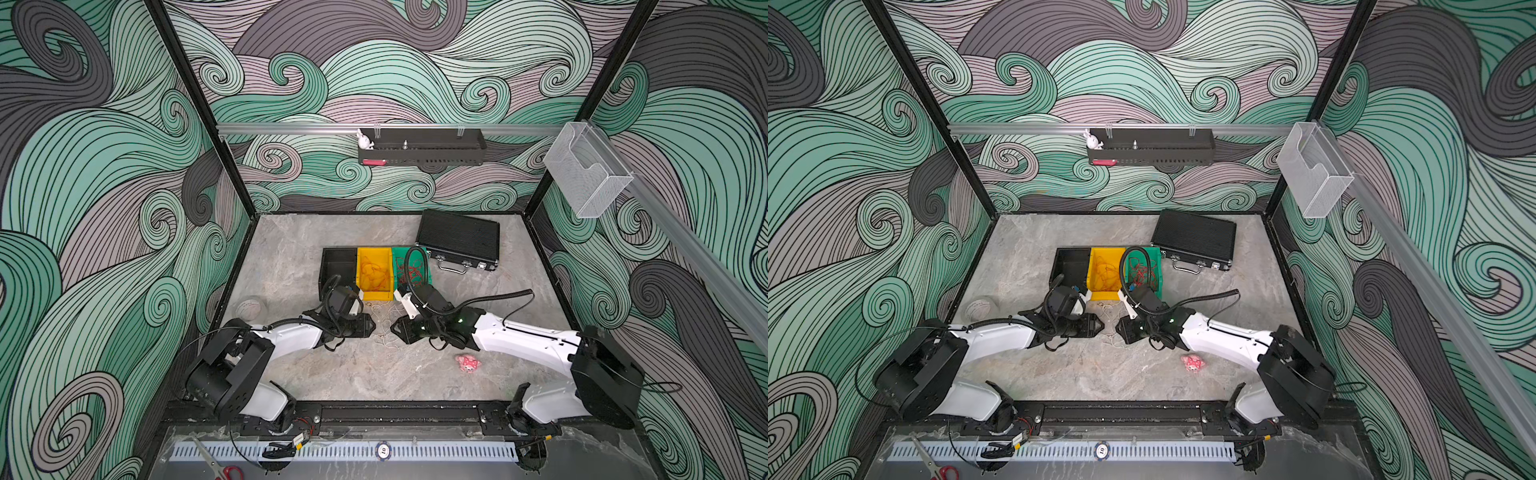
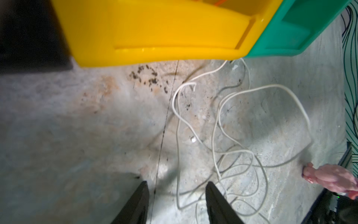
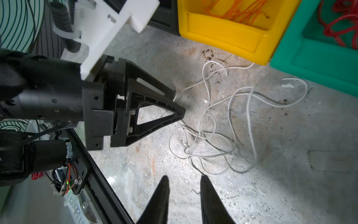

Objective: Untangle the cables

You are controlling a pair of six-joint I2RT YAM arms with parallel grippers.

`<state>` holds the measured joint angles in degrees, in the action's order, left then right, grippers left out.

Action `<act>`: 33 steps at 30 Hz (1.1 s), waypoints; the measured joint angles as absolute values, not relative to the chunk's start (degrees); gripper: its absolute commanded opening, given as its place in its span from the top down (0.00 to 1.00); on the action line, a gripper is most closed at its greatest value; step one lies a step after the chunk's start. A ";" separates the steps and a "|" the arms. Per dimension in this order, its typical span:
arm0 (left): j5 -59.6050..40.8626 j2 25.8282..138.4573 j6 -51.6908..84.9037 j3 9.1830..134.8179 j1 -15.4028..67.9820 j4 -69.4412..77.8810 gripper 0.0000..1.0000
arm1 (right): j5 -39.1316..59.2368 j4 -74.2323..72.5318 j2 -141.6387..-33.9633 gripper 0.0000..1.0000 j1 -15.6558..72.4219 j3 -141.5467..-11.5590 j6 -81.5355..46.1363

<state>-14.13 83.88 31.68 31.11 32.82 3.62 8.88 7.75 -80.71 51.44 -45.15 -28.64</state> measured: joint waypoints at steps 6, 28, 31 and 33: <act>-14.13 85.71 31.94 31.29 32.82 4.78 0.85 | 6.42 9.34 -78.83 0.47 47.66 -43.24 -29.32; -10.57 70.13 31.11 31.99 32.82 -4.60 1.00 | 5.85 6.66 -87.22 0.98 45.84 -46.00 -29.08; -8.60 66.63 30.85 32.91 32.82 -7.53 1.00 | 4.45 7.51 -84.58 0.99 45.12 -45.19 -28.93; -7.20 64.31 30.57 33.65 32.82 -9.19 1.00 | 3.44 8.60 -83.22 1.00 44.51 -44.69 -28.93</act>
